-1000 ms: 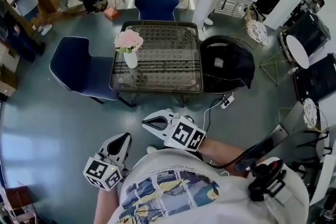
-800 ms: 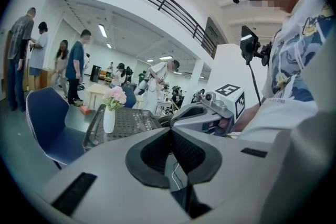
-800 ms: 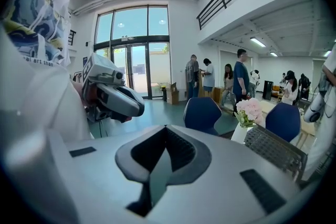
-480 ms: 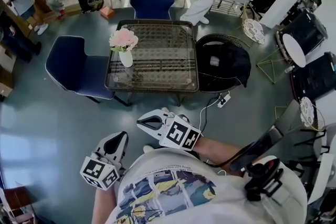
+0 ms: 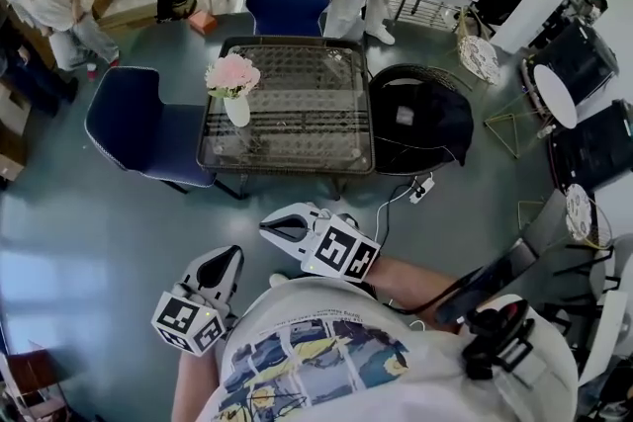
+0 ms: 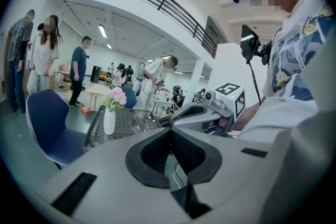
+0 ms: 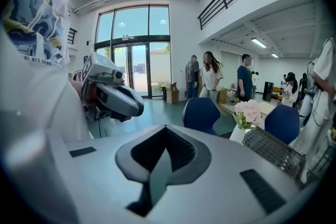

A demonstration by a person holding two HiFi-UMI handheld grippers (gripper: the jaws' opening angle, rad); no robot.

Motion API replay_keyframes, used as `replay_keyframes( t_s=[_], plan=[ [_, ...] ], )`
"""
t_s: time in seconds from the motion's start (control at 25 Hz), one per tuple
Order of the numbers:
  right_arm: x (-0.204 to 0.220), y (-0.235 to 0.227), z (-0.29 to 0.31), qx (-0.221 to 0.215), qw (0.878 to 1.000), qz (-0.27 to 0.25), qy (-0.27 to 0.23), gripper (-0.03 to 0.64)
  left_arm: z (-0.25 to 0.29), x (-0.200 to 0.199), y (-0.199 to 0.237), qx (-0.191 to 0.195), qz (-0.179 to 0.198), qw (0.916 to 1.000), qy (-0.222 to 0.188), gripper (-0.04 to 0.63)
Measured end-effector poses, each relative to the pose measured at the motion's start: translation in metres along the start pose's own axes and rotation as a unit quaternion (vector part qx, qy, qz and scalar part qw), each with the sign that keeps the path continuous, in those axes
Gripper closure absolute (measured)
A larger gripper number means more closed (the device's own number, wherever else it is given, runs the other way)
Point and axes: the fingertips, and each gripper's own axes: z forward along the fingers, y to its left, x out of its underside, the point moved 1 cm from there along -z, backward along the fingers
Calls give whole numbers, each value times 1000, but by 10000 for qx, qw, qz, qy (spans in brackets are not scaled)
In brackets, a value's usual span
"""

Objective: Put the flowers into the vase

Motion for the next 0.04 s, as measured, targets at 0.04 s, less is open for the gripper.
replay_keyframes(
  t_s=[0.04],
  plan=[
    [0, -2, 0, 14, 10000, -2, -2, 607, 2, -1, 0, 16, 13, 10000, 2, 586]
  ],
)
